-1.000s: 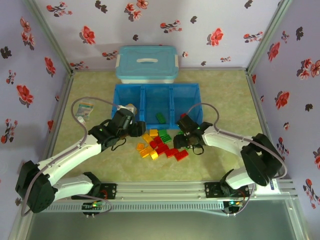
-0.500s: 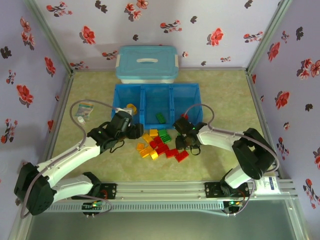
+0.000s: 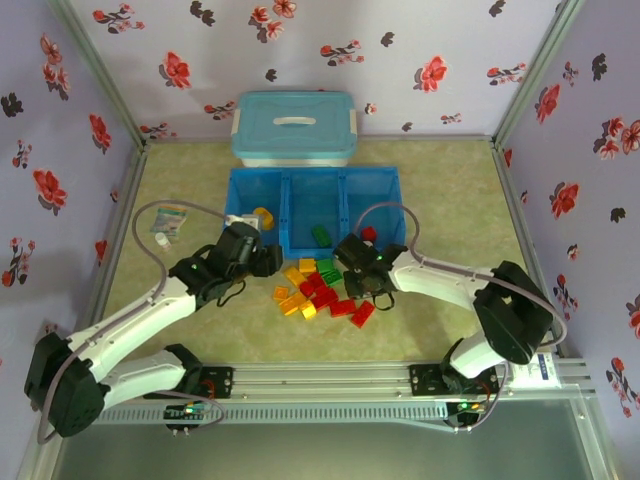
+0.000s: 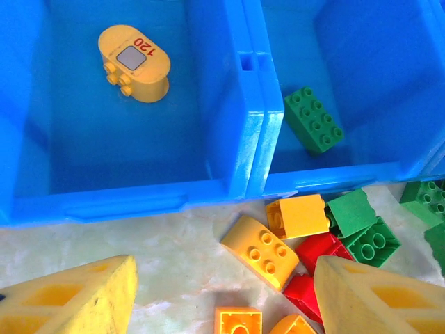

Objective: Sort the legos into containers by color
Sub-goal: Pick up the lego from the center of the table, then place the lego in the container.

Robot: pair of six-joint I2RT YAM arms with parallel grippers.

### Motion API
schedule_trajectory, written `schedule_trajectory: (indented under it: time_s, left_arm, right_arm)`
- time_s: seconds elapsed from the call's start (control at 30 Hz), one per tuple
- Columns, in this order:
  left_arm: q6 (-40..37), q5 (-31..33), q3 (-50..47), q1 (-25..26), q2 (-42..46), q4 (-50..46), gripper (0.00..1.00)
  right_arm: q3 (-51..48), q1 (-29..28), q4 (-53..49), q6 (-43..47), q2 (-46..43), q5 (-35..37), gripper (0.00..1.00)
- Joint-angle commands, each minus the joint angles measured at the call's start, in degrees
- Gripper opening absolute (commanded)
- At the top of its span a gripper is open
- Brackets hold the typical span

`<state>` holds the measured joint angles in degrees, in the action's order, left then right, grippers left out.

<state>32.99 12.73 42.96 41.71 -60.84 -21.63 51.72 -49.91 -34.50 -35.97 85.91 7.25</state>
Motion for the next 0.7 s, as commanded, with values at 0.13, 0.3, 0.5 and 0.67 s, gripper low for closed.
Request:
schedule_trajectory:
  time_s: [0.13,0.3,0.5,0.67]
  left_arm:
    - [-1.33,2.18,-1.36,-0.4,3.5,-2.77,0.67]
    - [-2.99,4.77,-1.56,-0.41,6.87,-8.08,0.68]
    - [-0.28,0.85,-4.52,-0.24,11.67,-9.53,0.67]
    - [2.72,-3.18,-7.39,0.26,14.86,-10.51,0.68]
  right_arm:
    - [8.21,-1.1,-6.19,1.19,-2.55,1.56,0.21]
    - [17.57,-0.75,-7.31,4.92,1.55,3.24,0.22]
    - [33.39,2.79,-8.67,8.89,13.68,-0.55,0.23]
    - [42.27,6.37,-9.45,9.84,22.29,-3.97,0.4]
